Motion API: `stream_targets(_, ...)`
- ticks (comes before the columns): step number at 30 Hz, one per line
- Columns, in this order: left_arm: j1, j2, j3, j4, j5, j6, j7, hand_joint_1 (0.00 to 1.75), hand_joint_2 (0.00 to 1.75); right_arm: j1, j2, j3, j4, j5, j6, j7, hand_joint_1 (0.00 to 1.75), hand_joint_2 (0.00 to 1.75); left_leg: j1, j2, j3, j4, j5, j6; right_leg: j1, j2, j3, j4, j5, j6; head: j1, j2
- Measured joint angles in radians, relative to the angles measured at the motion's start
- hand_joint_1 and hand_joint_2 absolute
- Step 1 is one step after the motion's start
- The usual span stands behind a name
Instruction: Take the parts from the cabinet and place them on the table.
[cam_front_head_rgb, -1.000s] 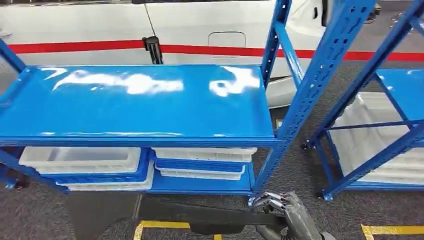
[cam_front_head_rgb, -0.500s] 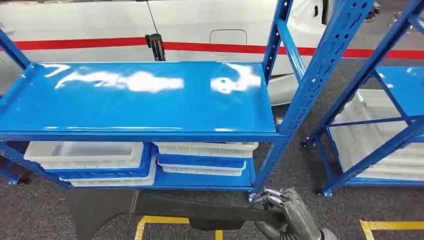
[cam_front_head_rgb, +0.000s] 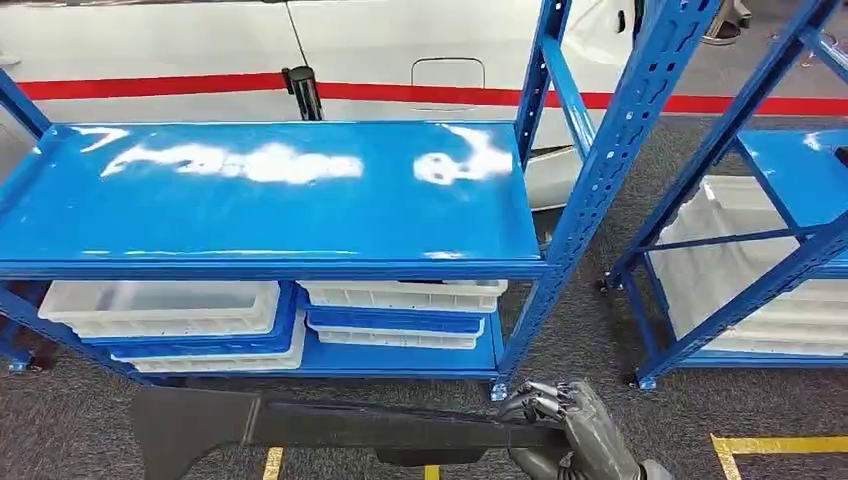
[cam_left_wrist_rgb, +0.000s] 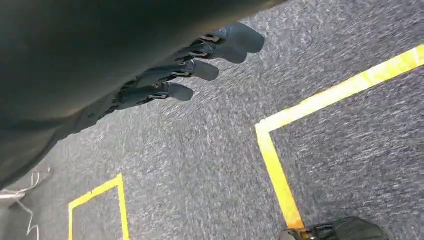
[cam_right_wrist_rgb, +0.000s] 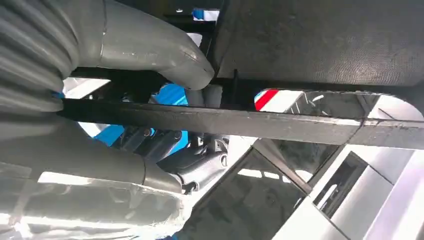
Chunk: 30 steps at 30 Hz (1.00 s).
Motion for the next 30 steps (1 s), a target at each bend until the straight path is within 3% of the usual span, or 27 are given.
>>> stream_targets(2,0.001,0.002,-0.001,0.000,0.001,0.000,0.000,0.00,0.00,-0.003,0.000,0.003,0.000,0.000,0.003,-0.002,1.75,1.75,-0.005,0.000,-0.006,0.000,0.001,0.009,-0.002,-0.001,-0.001,-0.005,0.004,0.013,0.002,0.000)
stream_targets(3,0.001,0.002,-0.001,0.000,0.002,0.000,-0.001,0.00,0.00,-0.004,-0.001,0.004,0.000,0.000,0.005,-0.003,1.75,1.75,-0.005,-0.001,-0.004,-0.012,0.010,0.022,0.004,-0.001,0.000,-0.010,0.007,0.024,0.001,0.000)
stream_targets(4,0.000,0.001,-0.001,0.000,0.002,0.000,-0.002,0.00,0.00,-0.004,-0.003,0.004,0.000,0.001,0.007,-0.005,1.75,1.75,0.001,0.001,0.000,-0.024,0.023,0.032,0.002,-0.001,-0.016,0.015,-0.008,0.024,0.003,0.000)
stream_targets(5,0.000,0.001,-0.001,0.000,0.003,-0.001,-0.003,0.00,0.00,-0.005,-0.004,0.004,0.000,0.000,0.008,-0.007,1.75,1.75,0.000,0.001,-0.004,-0.026,0.027,0.040,0.003,0.000,-0.039,0.062,-0.039,0.016,0.003,0.000)
stream_targets(7,0.000,0.003,0.000,0.000,0.006,-0.004,-0.003,0.00,0.00,-0.006,-0.006,0.006,0.002,0.000,0.011,-0.007,1.75,1.75,-0.006,0.001,-0.013,-0.025,0.031,0.046,0.001,0.000,-0.120,0.230,-0.116,0.003,0.003,0.000)
stream_targets(8,0.000,0.004,0.000,0.000,0.008,-0.006,-0.003,0.00,0.00,-0.006,-0.008,0.006,0.003,0.000,0.012,-0.007,1.75,1.75,-0.009,0.001,-0.019,-0.025,0.034,0.048,0.001,0.000,-0.154,0.301,-0.140,0.004,0.003,0.000)
stream_targets(9,0.000,0.004,0.000,0.000,0.010,-0.007,-0.003,0.00,0.00,-0.006,-0.009,0.006,0.006,0.001,0.013,-0.007,1.75,1.75,-0.013,0.000,-0.023,-0.025,0.037,0.049,0.001,0.000,-0.166,0.329,-0.143,0.010,0.003,0.000)
stream_targets(10,0.001,0.004,0.000,0.000,0.010,-0.008,-0.002,0.00,0.00,-0.006,-0.010,0.006,0.008,0.001,0.013,-0.007,1.75,1.75,-0.016,-0.001,-0.026,-0.025,0.039,0.049,0.001,0.000,-0.150,0.301,-0.130,0.017,0.003,0.000)
stream_targets(11,0.001,0.003,0.000,0.000,0.011,-0.009,-0.002,0.00,0.00,-0.007,-0.011,0.006,0.009,0.001,0.013,-0.007,1.75,1.75,-0.018,-0.003,-0.026,-0.024,0.040,0.048,0.001,0.000,-0.109,0.231,-0.103,0.024,0.003,0.000)
stream_targets(13,0.000,0.003,0.000,0.000,0.011,-0.009,-0.002,0.00,0.00,-0.010,-0.012,0.007,0.009,0.000,0.013,-0.008,1.75,1.75,-0.022,-0.005,-0.026,-0.023,0.043,0.044,0.003,0.000,0.007,0.029,-0.042,0.028,0.004,0.000)
stream_targets(15,0.000,0.003,0.000,0.000,0.011,-0.009,-0.002,0.00,0.00,-0.013,-0.013,0.008,0.009,0.000,0.013,-0.008,1.75,1.75,-0.033,-0.004,-0.027,-0.019,0.040,0.035,0.010,0.001,0.017,-0.012,-0.027,0.007,0.000,0.000)
stream_targets(17,0.000,0.003,0.000,0.000,0.011,-0.009,-0.002,0.00,0.00,-0.014,-0.014,0.008,0.010,0.000,0.014,-0.009,1.75,1.75,-0.029,-0.004,-0.027,-0.020,0.041,0.027,0.013,0.001,0.014,-0.011,-0.025,-0.001,-0.001,0.000)
stream_targets(18,0.000,0.003,0.000,0.000,0.011,-0.009,-0.001,0.00,0.00,-0.015,-0.015,0.008,0.010,0.001,0.014,-0.009,1.75,1.75,-0.028,-0.004,-0.029,-0.018,0.042,0.022,0.008,0.001,0.014,-0.014,-0.020,-0.008,0.000,0.000)
stream_targets(19,0.000,0.009,0.000,0.000,0.012,-0.009,0.001,0.00,0.00,-0.016,-0.015,0.010,0.010,0.000,0.016,-0.009,1.75,1.75,-0.022,-0.005,-0.036,-0.004,0.035,0.018,-0.009,0.000,0.025,-0.019,-0.013,-0.016,0.001,0.000)
stream_targets(21,0.001,0.008,0.000,0.000,0.012,-0.009,0.006,0.00,0.00,-0.022,-0.016,0.010,0.011,-0.003,0.020,-0.008,1.75,1.75,-0.014,-0.005,-0.075,0.098,-0.045,0.001,-0.007,-0.001,0.023,-0.018,-0.007,-0.028,-0.010,0.000)
stream_targets(22,0.001,0.009,0.000,0.000,0.012,-0.010,0.010,0.00,0.00,-0.025,-0.016,0.010,0.013,-0.006,0.022,-0.007,1.75,1.75,-0.007,-0.005,-0.115,0.192,-0.094,-0.008,-0.006,-0.001,0.021,-0.018,-0.007,-0.028,-0.008,0.000)
stream_targets(23,0.001,0.009,0.000,0.000,0.012,-0.010,0.013,0.00,0.00,-0.026,-0.017,0.010,0.016,-0.012,0.023,-0.005,1.75,1.75,-0.002,-0.004,-0.148,0.268,-0.127,-0.015,-0.005,-0.002,0.019,-0.016,-0.007,-0.028,-0.009,0.000)
stream_targets(24,0.001,0.009,0.000,0.001,0.012,-0.011,0.017,0.00,0.00,-0.026,-0.017,0.009,0.020,-0.017,0.026,-0.003,1.75,1.75,0.003,-0.004,-0.166,0.314,-0.138,-0.021,-0.005,-0.002,0.017,-0.012,-0.006,-0.027,-0.008,0.000)
stream_targets(25,0.002,0.010,0.000,0.000,0.013,-0.012,0.021,0.00,0.00,-0.026,-0.017,0.009,0.023,-0.020,0.028,-0.002,1.75,1.75,0.008,-0.004,-0.160,0.306,-0.123,-0.024,-0.005,-0.002,0.016,-0.009,-0.007,-0.026,-0.009,0.000)
stream_targets(26,0.002,0.011,0.000,0.000,0.014,-0.012,0.025,0.00,0.00,-0.026,-0.017,0.008,0.025,-0.023,0.031,-0.002,1.75,1.75,0.013,-0.004,-0.135,0.260,-0.094,-0.026,-0.006,-0.001,0.015,-0.006,-0.007,-0.026,-0.010,0.000)
stream_targets(28,0.000,0.013,0.000,0.000,0.014,-0.011,0.030,0.00,0.00,-0.026,-0.017,0.008,0.027,-0.026,0.034,-0.002,1.75,1.75,0.020,-0.003,-0.038,0.072,-0.007,-0.026,-0.006,0.001,0.016,-0.003,-0.008,-0.024,-0.009,0.000)
stream_targets(29,0.000,0.013,0.000,0.001,0.014,-0.010,0.031,0.00,0.00,-0.027,-0.017,0.008,0.027,-0.029,0.038,-0.002,1.75,1.75,0.021,-0.004,-0.005,0.005,0.000,-0.022,-0.005,0.001,0.014,-0.003,-0.009,-0.021,-0.009,0.000)
stream_targets(30,0.000,0.013,0.000,0.000,0.014,-0.010,0.032,0.00,0.00,-0.027,-0.017,0.007,0.028,-0.032,0.041,-0.002,1.75,1.75,0.013,-0.006,-0.007,0.004,0.006,-0.014,0.007,0.001,0.010,0.000,-0.007,-0.010,-0.007,0.000)
